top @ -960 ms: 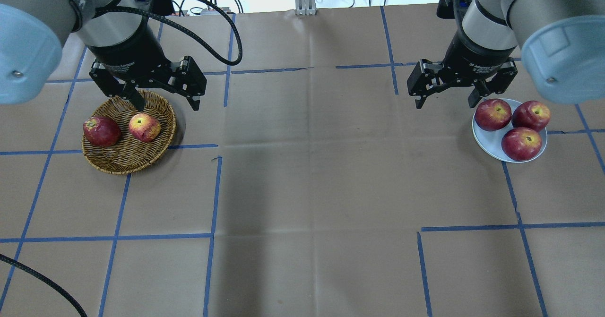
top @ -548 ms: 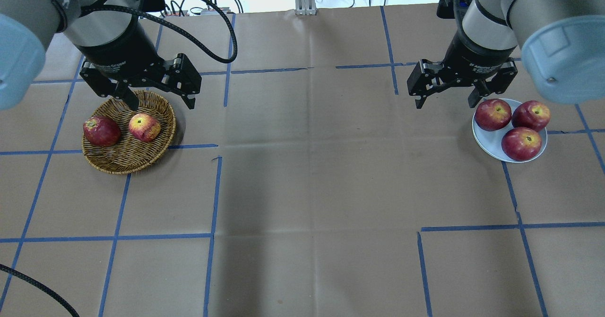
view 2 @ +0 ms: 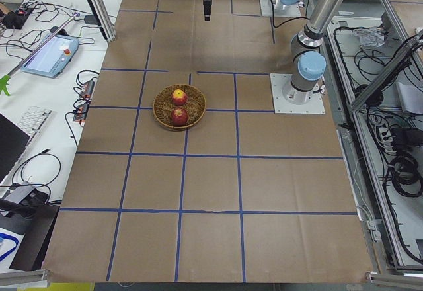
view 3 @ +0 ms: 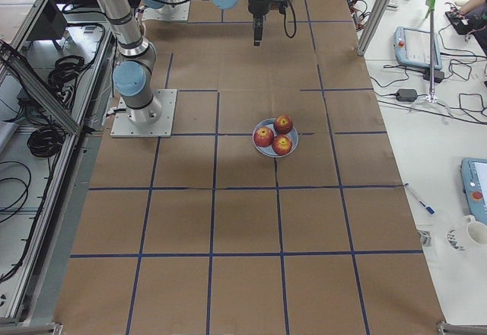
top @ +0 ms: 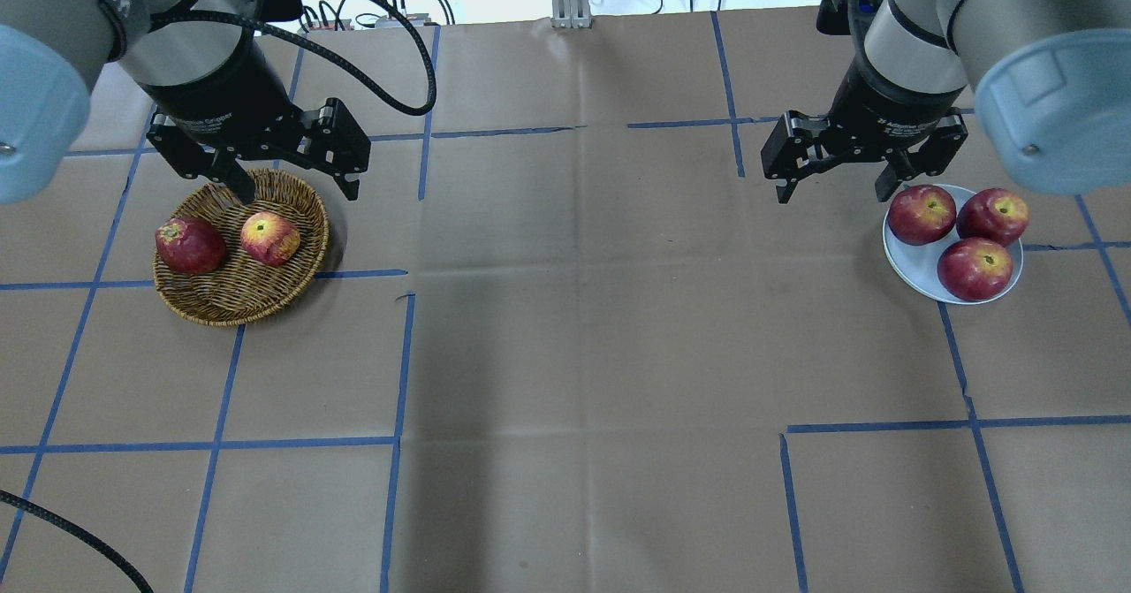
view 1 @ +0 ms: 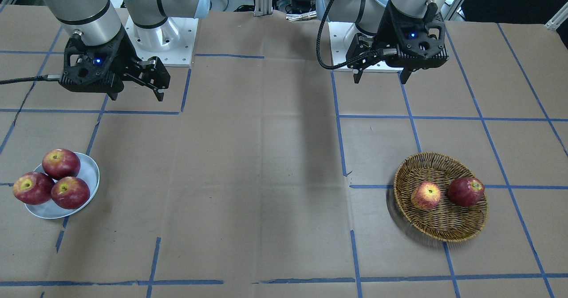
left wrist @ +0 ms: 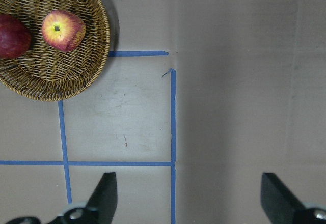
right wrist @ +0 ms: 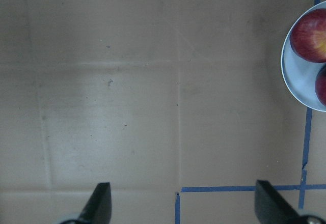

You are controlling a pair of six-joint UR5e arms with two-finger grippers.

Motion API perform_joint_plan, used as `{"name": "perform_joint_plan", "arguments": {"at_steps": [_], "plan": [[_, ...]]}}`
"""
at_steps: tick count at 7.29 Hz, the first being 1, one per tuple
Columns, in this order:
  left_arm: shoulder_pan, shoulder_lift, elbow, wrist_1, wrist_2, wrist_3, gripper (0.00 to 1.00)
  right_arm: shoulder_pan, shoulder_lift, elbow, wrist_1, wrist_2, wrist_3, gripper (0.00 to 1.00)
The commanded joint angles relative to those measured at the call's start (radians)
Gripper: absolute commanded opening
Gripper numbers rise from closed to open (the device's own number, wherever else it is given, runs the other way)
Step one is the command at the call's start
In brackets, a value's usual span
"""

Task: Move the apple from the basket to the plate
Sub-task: 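Lower the left gripper into the basket onto the yellow-red apple and close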

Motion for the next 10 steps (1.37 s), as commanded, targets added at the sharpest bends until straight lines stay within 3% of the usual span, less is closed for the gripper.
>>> {"name": "perform_joint_plan", "arguments": {"at_steps": [1, 3, 5, 7, 10], "plan": [[0.043, -0.045, -0.064, 0.088, 0.001, 0.165, 0.99, 0.000, 0.000, 0.000, -0.002, 0.000, 0.000, 1.00], [0.123, -0.088, -0.154, 0.211, 0.002, 0.377, 0.99, 0.000, 0.000, 0.000, -0.002, 0.000, 0.000, 1.00], [0.172, -0.163, -0.181, 0.347, 0.005, 0.524, 0.99, 0.000, 0.000, 0.000, -0.002, 0.000, 0.000, 1.00], [0.247, -0.282, -0.181, 0.440, 0.007, 0.556, 0.99, 0.000, 0.000, 0.000, -0.002, 0.000, 0.000, 1.00], [0.327, -0.382, -0.181, 0.614, 0.004, 0.498, 0.99, 0.000, 0.000, 0.000, -0.002, 0.000, 0.000, 1.00]]}}
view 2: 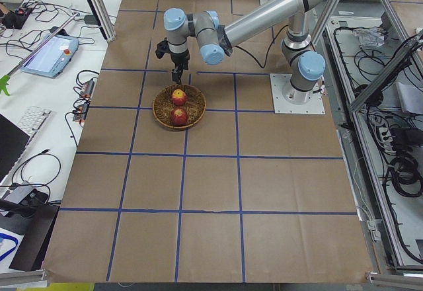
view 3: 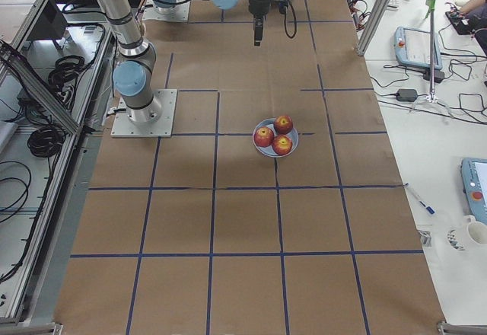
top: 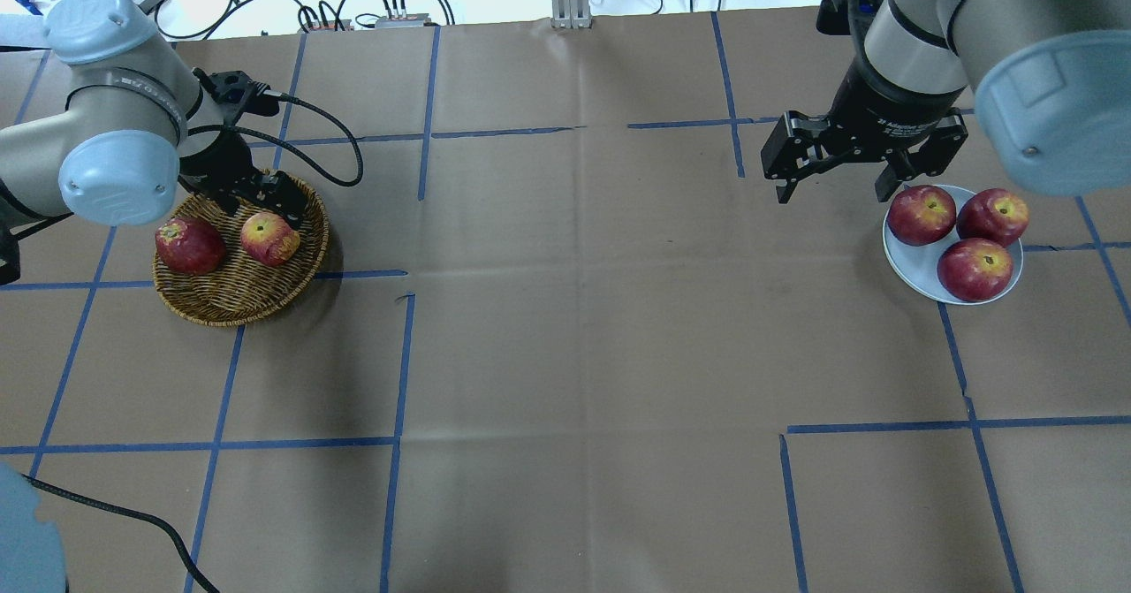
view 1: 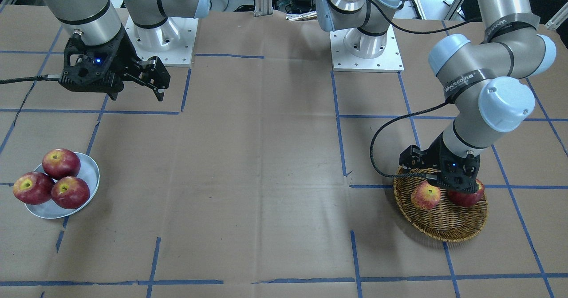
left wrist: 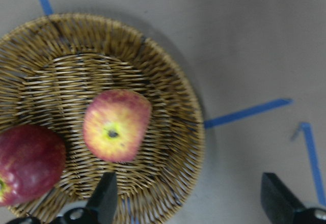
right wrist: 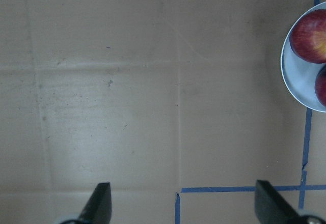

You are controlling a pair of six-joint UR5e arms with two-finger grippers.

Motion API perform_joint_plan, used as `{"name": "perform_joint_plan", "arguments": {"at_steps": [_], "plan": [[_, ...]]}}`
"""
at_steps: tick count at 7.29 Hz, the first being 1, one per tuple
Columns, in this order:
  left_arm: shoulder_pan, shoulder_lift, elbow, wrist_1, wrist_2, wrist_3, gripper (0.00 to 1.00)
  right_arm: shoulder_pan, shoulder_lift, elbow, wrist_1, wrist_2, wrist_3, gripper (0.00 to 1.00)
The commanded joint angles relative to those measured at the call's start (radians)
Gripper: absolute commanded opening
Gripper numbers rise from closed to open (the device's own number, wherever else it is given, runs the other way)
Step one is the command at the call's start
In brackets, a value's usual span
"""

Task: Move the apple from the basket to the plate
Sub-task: 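Lower the left gripper into the basket onto the yellow-red apple and close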

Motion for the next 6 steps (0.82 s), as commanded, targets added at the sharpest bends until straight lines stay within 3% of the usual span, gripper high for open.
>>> {"name": "perform_joint_plan", "arguments": {"at_steps": [1, 6], "plan": [[0.037, -0.051, 0.000, 0.085, -0.001, -0.089, 0.99, 0.000, 0.000, 0.000, 0.000, 0.000, 0.000, 1.00], [0.046, -0.125, -0.007, 0.090, -0.015, -0.200, 0.99, 0.000, 0.000, 0.000, 0.000, 0.000, 0.000, 1.00]]}}
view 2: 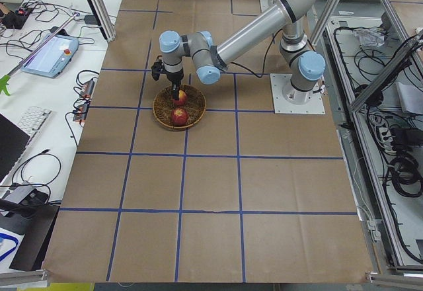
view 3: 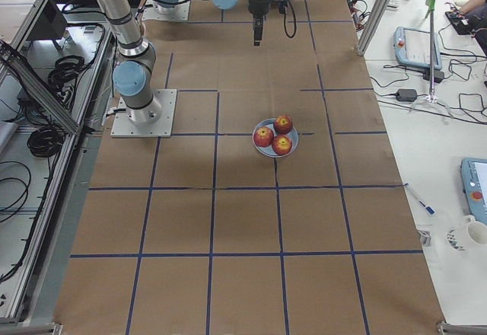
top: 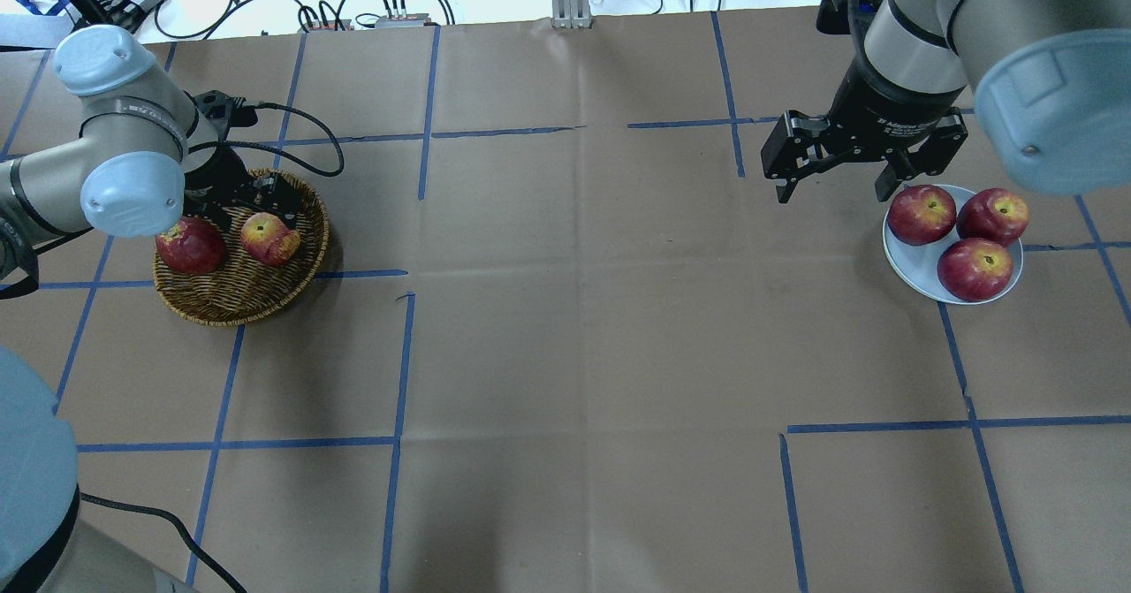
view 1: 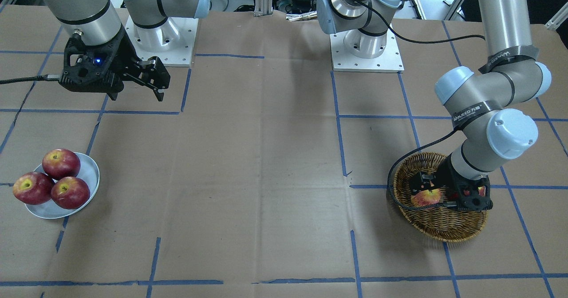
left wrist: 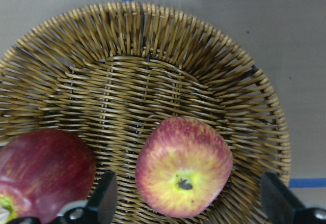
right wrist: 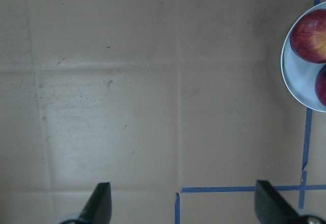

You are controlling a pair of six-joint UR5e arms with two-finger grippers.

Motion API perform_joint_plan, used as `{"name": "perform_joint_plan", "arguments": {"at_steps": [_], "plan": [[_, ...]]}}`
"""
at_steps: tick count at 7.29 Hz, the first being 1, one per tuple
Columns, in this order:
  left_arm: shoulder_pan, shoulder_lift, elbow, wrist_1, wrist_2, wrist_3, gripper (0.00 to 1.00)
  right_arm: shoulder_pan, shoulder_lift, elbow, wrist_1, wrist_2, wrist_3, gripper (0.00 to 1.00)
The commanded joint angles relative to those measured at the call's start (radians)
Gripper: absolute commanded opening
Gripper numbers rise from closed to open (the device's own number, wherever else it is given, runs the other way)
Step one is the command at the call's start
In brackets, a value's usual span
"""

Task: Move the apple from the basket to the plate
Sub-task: 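Lower the left gripper into the basket onto the yellow-red apple and close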

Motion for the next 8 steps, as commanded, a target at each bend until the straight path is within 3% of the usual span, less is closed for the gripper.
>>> {"name": "perform_joint_plan", "arguments": {"at_steps": [1, 3, 5, 8], "plan": [[0.000, -0.038, -0.001, 0.024, -0.001, -0.002, 0.99, 0.000, 0.000, 0.000, 0.000, 0.000, 0.000, 1.00], [0.000, -0.046, -0.001, 0.043, -0.002, -0.005, 0.78, 0.000, 0.000, 0.000, 0.000, 0.000, 0.000, 1.00], [-0.003, -0.046, -0.001, 0.043, -0.019, -0.003, 0.66, 0.000, 0.000, 0.000, 0.000, 0.000, 0.000, 1.00], [-0.039, -0.005, 0.024, 0.029, -0.031, -0.075, 0.63, 0.000, 0.000, 0.000, 0.000, 0.000, 0.000, 1.00]]}}
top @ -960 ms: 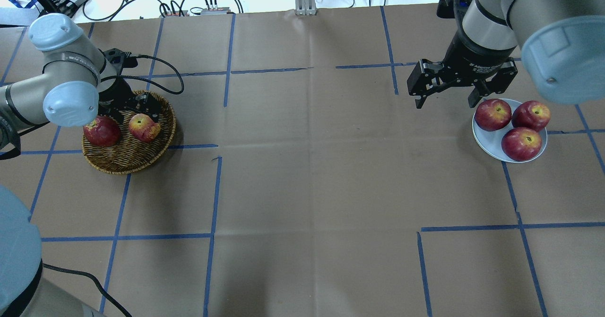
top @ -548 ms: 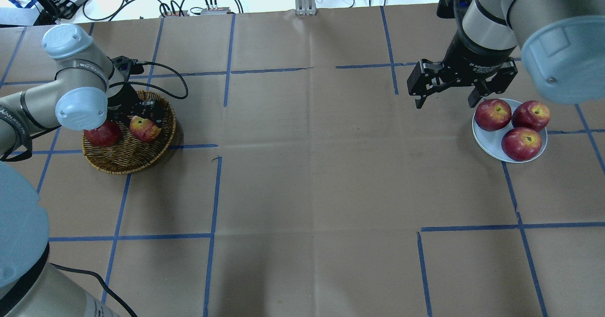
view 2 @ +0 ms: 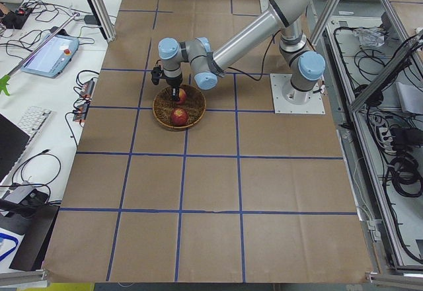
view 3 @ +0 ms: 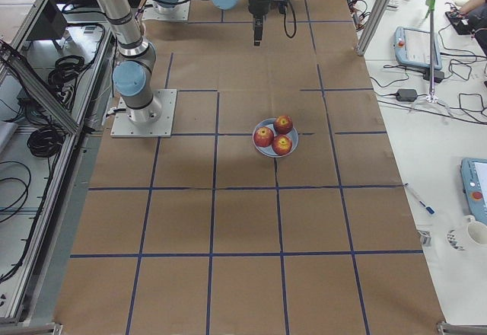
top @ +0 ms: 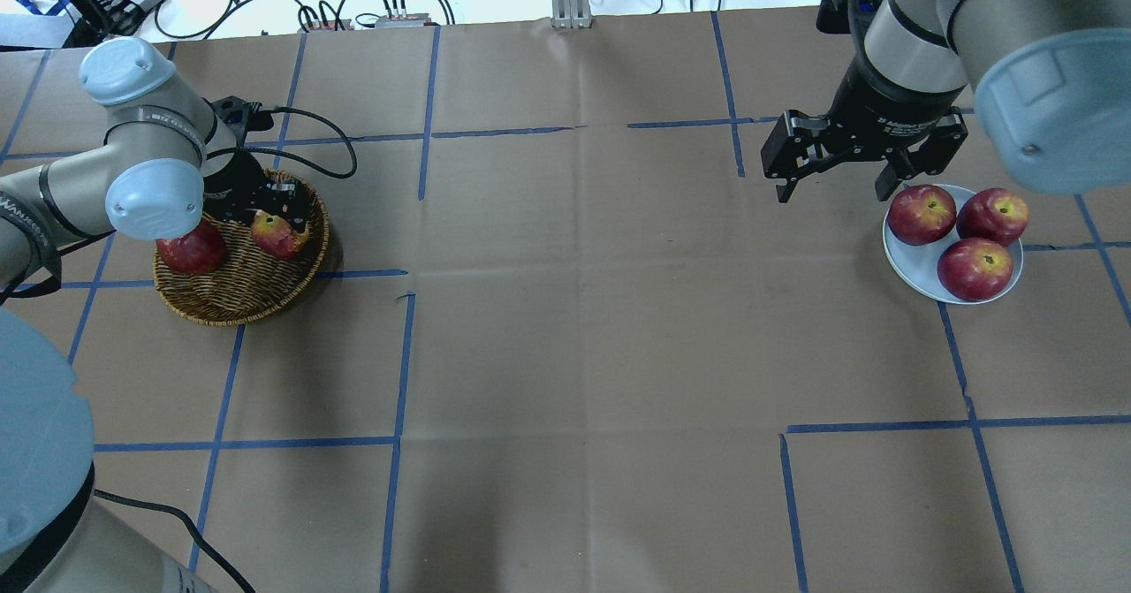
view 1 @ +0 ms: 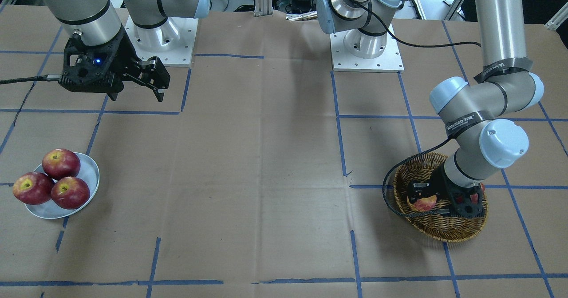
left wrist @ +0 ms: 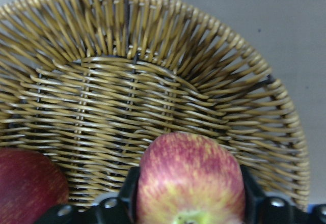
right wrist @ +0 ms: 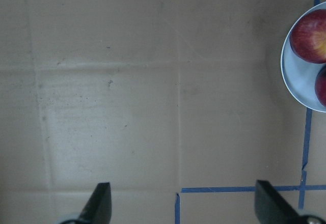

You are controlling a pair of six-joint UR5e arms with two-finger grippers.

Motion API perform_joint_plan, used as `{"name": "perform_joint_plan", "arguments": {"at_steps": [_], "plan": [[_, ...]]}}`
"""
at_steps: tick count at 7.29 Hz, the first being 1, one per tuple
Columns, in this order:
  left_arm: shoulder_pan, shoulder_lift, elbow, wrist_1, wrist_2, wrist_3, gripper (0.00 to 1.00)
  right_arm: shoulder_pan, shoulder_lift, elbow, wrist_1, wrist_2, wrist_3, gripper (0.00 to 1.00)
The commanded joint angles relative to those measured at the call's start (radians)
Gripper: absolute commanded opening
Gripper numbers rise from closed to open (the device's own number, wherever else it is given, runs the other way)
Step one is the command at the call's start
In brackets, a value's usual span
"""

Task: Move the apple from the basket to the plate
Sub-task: 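Lower the left gripper into the basket onto the yellow-red apple and close, then lift the yellow-red apple with the left gripper and carry it toward the table center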

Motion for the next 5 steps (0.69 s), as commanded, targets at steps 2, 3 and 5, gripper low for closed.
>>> {"name": "perform_joint_plan", "arguments": {"at_steps": [2, 3, 5], "plan": [[-0.144, 0.086, 0.016, -0.042, 0.002, -0.209, 0.65, 0.000, 0.000, -0.001, 0.000, 0.000, 0.000, 1.00], [-0.221, 0.109, 0.014, -0.050, 0.006, -0.289, 0.65, 0.000, 0.000, -0.001, 0.000, 0.000, 0.000, 1.00], [-0.395, 0.107, 0.014, -0.051, 0.013, -0.444, 0.65, 0.000, 0.000, -0.001, -0.002, 0.001, 0.000, 1.00]]}}
